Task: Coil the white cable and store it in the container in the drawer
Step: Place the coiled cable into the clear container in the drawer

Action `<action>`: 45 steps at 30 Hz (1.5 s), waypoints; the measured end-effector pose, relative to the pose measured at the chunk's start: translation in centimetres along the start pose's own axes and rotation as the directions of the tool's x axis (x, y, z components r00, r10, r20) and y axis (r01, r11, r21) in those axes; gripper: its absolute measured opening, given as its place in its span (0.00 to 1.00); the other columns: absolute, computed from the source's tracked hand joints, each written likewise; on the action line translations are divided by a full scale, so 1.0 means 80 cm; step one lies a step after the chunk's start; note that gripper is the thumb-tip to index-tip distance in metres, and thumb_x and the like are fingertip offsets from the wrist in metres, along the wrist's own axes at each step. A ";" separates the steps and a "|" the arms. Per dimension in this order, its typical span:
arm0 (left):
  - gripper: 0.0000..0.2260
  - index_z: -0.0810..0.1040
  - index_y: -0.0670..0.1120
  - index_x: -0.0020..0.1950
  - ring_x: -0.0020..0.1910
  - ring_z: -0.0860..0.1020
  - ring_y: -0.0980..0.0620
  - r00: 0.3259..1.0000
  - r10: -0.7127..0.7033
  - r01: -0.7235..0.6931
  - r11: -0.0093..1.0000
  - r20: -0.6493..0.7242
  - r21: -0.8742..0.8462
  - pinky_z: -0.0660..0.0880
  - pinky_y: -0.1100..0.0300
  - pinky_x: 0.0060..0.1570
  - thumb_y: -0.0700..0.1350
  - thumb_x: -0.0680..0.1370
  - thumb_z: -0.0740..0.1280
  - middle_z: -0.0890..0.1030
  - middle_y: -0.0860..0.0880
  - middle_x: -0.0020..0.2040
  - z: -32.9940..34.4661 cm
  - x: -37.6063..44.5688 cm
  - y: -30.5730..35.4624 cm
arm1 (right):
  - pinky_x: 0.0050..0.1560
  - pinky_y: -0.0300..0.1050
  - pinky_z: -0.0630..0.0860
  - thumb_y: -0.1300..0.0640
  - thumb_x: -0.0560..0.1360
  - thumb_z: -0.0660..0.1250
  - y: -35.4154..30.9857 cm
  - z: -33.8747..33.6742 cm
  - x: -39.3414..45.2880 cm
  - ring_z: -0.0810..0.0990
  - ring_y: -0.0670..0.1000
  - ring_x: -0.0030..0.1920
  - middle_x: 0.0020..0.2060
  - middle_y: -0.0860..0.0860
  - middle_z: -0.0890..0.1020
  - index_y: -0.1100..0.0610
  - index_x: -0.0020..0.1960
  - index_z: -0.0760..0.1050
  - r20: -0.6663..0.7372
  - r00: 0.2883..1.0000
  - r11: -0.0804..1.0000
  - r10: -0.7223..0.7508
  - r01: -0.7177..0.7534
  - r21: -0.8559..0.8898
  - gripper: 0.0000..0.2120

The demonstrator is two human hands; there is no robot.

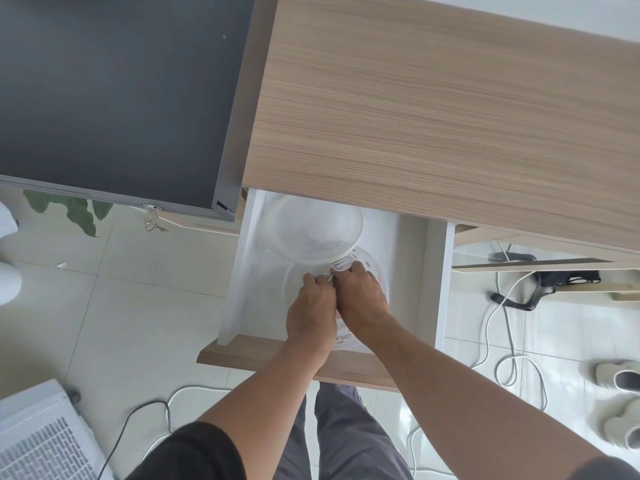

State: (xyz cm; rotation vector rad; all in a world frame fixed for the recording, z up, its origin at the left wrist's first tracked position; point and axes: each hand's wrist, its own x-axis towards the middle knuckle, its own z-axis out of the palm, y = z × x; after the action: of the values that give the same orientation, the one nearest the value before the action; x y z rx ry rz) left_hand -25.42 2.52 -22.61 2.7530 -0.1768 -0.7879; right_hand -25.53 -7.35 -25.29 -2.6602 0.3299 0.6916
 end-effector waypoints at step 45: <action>0.17 0.80 0.40 0.55 0.51 0.81 0.40 0.800 -0.382 0.600 0.529 0.462 -0.600 0.75 0.53 0.47 0.48 0.85 0.55 0.83 0.41 0.51 -0.009 0.049 0.004 | 0.41 0.45 0.67 0.65 0.79 0.59 -0.006 -0.024 0.001 0.75 0.57 0.43 0.45 0.55 0.75 0.54 0.40 0.67 0.076 0.995 0.945 0.062 -0.083 0.318 0.11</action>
State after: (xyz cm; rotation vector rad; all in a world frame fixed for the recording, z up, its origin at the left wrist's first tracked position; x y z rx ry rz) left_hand -21.70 1.60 -23.89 1.8859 0.7716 -1.0827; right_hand -24.49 -7.68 -23.61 -2.3219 0.4812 0.6807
